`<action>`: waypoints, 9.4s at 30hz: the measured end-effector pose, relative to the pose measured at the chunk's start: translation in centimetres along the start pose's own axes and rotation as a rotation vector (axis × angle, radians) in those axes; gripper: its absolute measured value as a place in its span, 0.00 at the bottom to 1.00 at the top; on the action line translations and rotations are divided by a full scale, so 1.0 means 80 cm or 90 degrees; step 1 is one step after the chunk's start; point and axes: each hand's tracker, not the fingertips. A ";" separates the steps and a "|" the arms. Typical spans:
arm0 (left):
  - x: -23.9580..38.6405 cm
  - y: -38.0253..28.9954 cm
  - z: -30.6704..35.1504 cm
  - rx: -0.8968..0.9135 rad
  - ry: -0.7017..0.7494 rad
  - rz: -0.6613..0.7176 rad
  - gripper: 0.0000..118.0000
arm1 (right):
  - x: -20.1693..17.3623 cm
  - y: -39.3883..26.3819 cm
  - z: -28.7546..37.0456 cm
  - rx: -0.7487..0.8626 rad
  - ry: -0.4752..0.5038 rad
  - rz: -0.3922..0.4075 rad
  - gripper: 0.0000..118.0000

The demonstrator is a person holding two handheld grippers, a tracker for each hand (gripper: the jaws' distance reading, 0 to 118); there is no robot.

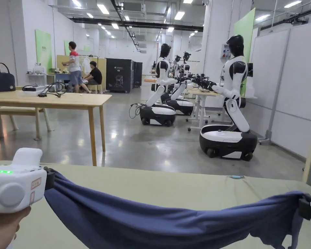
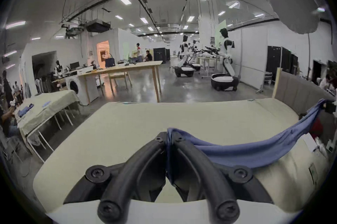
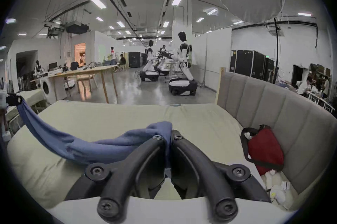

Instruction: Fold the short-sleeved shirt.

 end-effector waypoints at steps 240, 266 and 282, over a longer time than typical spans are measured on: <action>0.024 -0.245 0.131 -0.229 -0.093 -0.114 0.95 | -0.065 -0.223 0.125 -0.219 0.108 0.070 0.94; 0.008 -0.328 0.070 -0.331 -0.004 -0.050 0.77 | -0.047 -0.293 0.213 -0.277 0.079 0.006 0.00; 0.026 -0.331 0.049 -0.396 -0.056 -0.104 0.01 | -0.019 -0.314 0.037 -0.377 0.142 -0.094 0.12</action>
